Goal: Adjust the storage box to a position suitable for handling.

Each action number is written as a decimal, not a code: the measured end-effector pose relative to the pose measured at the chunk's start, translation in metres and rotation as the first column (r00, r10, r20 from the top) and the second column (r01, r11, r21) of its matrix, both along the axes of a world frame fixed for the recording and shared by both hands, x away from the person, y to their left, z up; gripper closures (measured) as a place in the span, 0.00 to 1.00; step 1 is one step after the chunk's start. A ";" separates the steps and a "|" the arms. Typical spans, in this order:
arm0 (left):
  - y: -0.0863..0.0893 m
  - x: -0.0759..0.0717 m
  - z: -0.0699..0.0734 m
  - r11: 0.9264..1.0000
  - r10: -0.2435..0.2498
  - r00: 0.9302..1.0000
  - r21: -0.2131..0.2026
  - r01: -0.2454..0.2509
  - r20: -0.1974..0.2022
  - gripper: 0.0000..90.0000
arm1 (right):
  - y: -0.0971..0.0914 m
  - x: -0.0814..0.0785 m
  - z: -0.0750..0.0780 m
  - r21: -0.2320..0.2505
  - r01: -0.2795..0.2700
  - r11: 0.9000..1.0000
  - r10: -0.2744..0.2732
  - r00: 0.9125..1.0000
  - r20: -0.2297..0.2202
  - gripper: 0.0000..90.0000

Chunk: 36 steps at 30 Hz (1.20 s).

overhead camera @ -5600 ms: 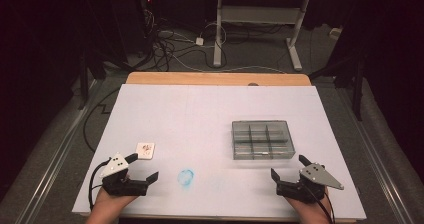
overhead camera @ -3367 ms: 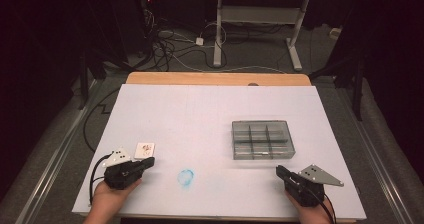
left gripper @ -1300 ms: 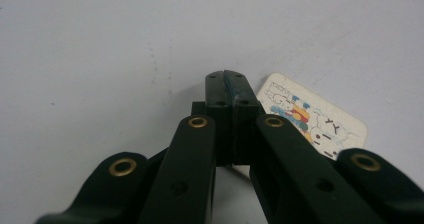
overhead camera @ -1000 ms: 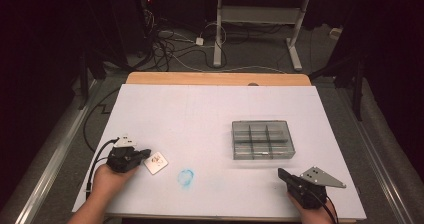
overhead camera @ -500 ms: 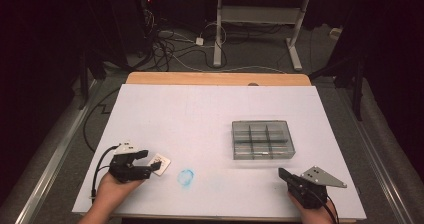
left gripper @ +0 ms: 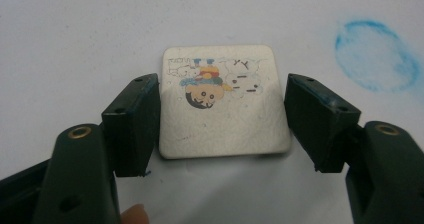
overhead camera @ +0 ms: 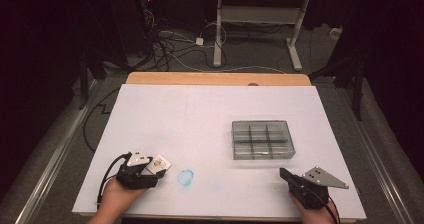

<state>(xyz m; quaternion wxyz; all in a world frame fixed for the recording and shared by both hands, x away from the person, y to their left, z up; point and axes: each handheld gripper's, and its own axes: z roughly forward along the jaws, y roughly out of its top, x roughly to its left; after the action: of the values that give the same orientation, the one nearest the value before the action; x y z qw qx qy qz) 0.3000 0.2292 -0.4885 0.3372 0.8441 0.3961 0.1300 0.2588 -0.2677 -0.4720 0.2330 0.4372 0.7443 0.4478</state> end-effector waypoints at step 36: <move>-0.020 -0.001 0.020 0.982 -0.013 0.997 -0.186 0.026 0.075 0.54 | -0.014 0.003 -0.001 -0.002 0.073 0.997 -0.073 0.997 -0.013 0.89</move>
<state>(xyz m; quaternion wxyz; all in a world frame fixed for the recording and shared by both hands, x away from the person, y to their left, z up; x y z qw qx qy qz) 0.2986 0.2095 -0.4682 0.4305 0.8072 0.3856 0.1199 0.2622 -0.2814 -0.4726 0.2445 0.4668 0.7297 0.4357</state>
